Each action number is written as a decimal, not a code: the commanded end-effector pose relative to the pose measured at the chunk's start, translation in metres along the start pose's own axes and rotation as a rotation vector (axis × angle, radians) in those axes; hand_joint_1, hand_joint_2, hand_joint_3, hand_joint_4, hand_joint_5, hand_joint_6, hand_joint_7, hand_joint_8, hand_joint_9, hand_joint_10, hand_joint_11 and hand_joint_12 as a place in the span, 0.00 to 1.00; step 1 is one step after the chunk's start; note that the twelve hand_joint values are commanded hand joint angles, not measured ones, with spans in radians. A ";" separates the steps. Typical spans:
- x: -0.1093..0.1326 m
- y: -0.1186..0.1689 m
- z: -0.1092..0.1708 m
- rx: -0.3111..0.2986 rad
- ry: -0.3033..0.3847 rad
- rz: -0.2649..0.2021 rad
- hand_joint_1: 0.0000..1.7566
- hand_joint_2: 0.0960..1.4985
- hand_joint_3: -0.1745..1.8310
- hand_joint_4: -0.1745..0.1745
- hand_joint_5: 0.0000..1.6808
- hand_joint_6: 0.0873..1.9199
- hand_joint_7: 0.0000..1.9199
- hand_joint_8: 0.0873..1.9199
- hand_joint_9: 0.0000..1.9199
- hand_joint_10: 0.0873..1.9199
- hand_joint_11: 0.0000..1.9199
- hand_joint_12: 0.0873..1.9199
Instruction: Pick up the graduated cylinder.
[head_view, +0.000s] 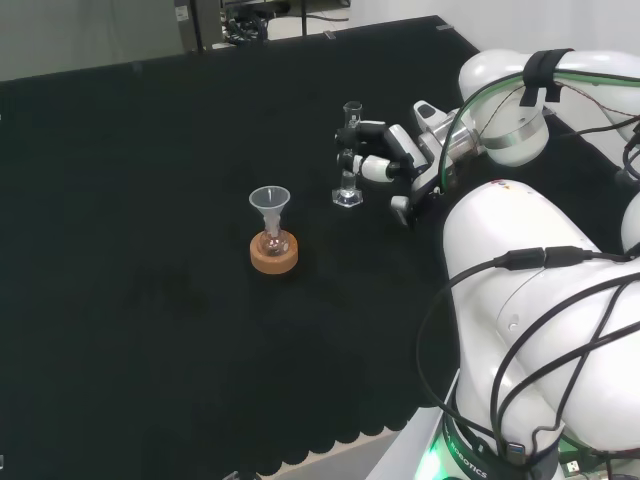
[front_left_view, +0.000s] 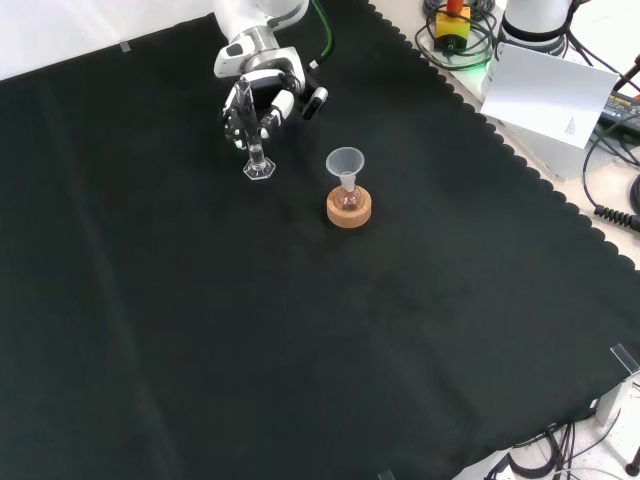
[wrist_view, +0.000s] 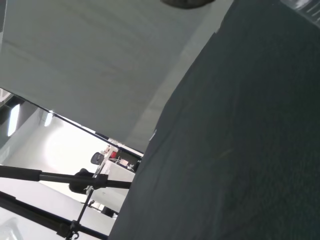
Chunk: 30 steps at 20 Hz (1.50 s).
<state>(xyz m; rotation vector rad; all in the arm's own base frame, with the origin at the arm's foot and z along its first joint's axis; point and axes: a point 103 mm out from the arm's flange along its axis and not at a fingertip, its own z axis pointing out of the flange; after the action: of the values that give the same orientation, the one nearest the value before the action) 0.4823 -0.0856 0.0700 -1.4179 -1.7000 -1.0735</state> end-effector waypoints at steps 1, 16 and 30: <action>0.006 0.001 -0.004 -0.009 -0.100 0.022 0.69 0.73 0.08 0.05 0.58 0.49 0.50 0.44 0.65 0.08 0.60 0.40; 0.051 -0.007 -0.048 0.145 -0.466 -0.009 0.72 0.71 0.09 0.00 0.61 0.46 0.55 0.46 0.71 0.03 0.61 0.37; 0.097 -0.068 -0.045 0.317 -0.536 0.015 0.71 0.69 0.08 0.54 0.67 0.42 0.57 0.37 0.73 0.01 0.63 0.36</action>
<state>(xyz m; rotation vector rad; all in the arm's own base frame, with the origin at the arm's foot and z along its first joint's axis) 0.4268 -0.0972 0.1574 -1.6086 -2.0903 -0.5182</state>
